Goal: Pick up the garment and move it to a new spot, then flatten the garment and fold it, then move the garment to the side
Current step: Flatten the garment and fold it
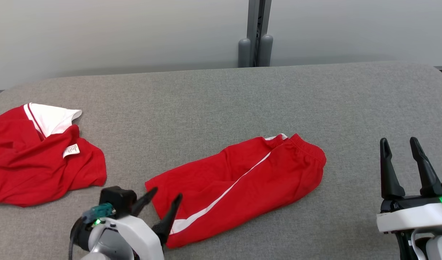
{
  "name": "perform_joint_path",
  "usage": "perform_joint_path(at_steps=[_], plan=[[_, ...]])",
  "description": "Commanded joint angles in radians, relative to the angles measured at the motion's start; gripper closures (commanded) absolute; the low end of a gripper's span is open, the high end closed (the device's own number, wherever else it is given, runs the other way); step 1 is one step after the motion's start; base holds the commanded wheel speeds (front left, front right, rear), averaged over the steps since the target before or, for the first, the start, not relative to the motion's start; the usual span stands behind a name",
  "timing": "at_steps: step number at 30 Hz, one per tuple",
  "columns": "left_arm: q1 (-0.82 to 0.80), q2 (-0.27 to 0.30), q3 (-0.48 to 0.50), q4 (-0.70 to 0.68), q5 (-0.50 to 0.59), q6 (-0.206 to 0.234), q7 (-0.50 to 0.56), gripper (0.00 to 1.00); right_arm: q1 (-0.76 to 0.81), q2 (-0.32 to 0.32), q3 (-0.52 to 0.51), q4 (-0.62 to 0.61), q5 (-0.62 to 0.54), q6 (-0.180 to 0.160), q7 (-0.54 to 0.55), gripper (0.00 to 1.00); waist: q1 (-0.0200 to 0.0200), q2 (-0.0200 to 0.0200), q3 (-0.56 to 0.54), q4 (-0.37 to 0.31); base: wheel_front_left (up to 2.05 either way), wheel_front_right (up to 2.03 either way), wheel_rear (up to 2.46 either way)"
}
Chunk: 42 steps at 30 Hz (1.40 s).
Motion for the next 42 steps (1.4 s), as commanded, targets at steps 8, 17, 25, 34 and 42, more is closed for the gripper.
perform_joint_path(at_steps=[8, 17, 25, 34, 42], plan=[[-0.013, -0.011, 0.107, 0.041, 0.046, 0.079, -0.19, 0.0, 0.003, -0.005, 0.007, 0.002, 0.002, 0.002, -0.003, 0.0, 0.0, 0.0, -0.001, -0.007, 0.0, 0.0, 0.0], [0.001, -0.006, 0.222, 0.111, 0.078, 0.089, -0.371, 0.0, -0.002, -0.003, 0.042, -0.002, 0.003, 0.002, -0.003, 0.0, 0.0, 0.0, -0.01, -0.013, 0.0, 0.0, 0.0], [0.05, -0.077, 0.295, 0.122, 0.102, 0.063, -0.389, 0.0, -0.019, -0.015, 0.112, 0.035, 0.028, 0.002, -0.003, 0.0, 0.0, 0.0, -0.007, -0.008, 0.0, 0.0, 0.0], [0.075, -0.142, 0.34, 0.132, 0.158, 0.012, -0.388, 0.0, -0.147, -0.095, 0.24, 0.164, 0.092, 0.002, 0.167, 0.0, 0.0, 0.0, -0.014, 0.05, 0.0, 0.0, 0.0], [0.089, -0.186, 0.353, 0.167, 0.176, -0.025, -0.388, 0.0, -0.262, -0.113, 0.254, 0.266, 0.185, 0.002, 0.419, 0.0, 0.0, 0.0, -0.027, 0.11, 0.0, 0.0, 0.0]])
